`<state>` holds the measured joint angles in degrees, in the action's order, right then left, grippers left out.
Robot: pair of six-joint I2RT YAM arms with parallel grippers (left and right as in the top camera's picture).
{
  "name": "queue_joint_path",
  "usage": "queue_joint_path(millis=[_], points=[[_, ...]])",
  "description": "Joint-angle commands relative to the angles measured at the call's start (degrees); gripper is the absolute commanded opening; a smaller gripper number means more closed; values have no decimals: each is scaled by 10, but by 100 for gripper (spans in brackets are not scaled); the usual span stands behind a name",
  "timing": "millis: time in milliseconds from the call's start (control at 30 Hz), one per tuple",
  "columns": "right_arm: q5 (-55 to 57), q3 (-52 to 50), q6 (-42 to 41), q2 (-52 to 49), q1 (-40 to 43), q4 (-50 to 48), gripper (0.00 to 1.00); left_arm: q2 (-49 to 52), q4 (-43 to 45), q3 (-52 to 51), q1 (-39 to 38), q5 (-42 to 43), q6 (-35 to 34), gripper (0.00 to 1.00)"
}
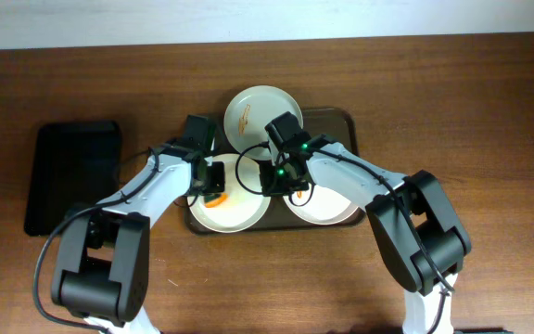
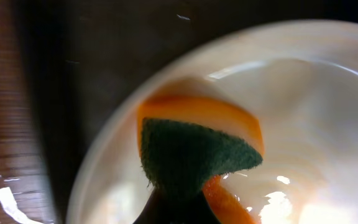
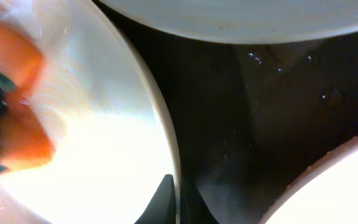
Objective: Clean dirty plates on tray and stack at the side
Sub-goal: 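Scrub the front-left plate with the sponge in the left gripper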
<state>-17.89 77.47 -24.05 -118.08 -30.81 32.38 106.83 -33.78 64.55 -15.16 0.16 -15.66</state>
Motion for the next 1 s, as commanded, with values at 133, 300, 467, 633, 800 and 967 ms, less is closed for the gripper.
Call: queue_joint_path(millis=[133,300,467,633,800,967], points=[[3,-2,6,-15,-3,13,4,-18,-77,105,10,-45,3,0],[3,-2,6,-15,-3,10,4,15,-26,56,9,96,3,0],[3,-2,6,-15,-3,11,4,50,-32,32,9,5,3,0],[3,-2,6,-15,-3,13,4,54,-115,29,9,-240,-47,0],[-19,18,17,-11,-3,29,4,28,-211,108,9,-270,-76,0],[-1,135,67,-2,-3,111,4,-147,-221,122,40,-175,-85,0]])
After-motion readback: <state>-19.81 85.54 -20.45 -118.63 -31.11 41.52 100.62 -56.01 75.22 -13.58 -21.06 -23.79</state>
